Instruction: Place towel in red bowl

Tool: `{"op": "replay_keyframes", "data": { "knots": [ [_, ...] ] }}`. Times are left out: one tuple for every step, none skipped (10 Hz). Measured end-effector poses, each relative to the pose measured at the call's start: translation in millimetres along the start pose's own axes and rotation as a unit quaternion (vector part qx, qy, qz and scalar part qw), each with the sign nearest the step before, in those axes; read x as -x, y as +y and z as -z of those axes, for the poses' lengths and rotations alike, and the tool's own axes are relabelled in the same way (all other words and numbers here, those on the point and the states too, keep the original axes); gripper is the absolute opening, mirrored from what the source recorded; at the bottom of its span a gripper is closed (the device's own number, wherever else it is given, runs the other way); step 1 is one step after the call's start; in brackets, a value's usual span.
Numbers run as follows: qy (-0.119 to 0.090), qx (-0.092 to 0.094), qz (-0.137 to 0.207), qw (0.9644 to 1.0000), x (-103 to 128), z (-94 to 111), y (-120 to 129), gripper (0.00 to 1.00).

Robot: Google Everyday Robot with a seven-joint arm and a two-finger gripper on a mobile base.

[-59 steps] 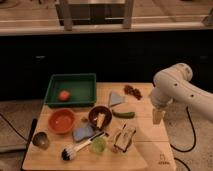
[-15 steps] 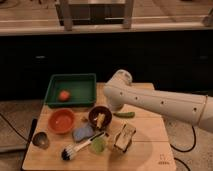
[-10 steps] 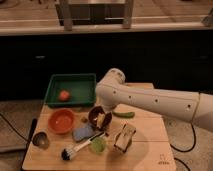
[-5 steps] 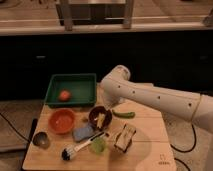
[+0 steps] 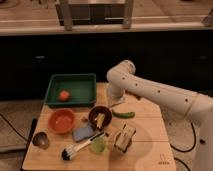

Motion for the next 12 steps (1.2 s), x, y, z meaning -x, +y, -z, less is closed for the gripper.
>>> {"op": "replay_keyframes", "data": {
  "knots": [
    [-0.001,-0.001,0.006,1.0000,-7,-3,-4,0.80],
    [-0.001,-0.002,0.015,0.9999,-13,-7,-7,0.80],
    [-0.003,-0.002,0.026,0.9997,-16,-12,-11,0.80],
    [-0.004,-0.002,0.035,0.9994,-21,-18,-14,0.80],
    [-0.003,-0.003,0.045,0.9990,-30,-24,-18,0.80],
    [-0.005,-0.002,0.053,0.9986,-36,-30,-22,0.80],
    [-0.006,-0.002,0.059,0.9982,-38,-34,-26,0.80],
    [-0.007,-0.001,0.065,0.9979,-44,-40,-30,0.80],
    [-0.006,0.002,0.069,0.9976,-50,-45,-32,0.80],
    [-0.006,0.005,0.073,0.9973,-52,-49,-34,0.80],
    [-0.006,0.008,0.079,0.9968,-55,-53,-38,0.80],
    [-0.005,0.010,0.082,0.9966,-57,-56,-38,0.80]
  ]
}}
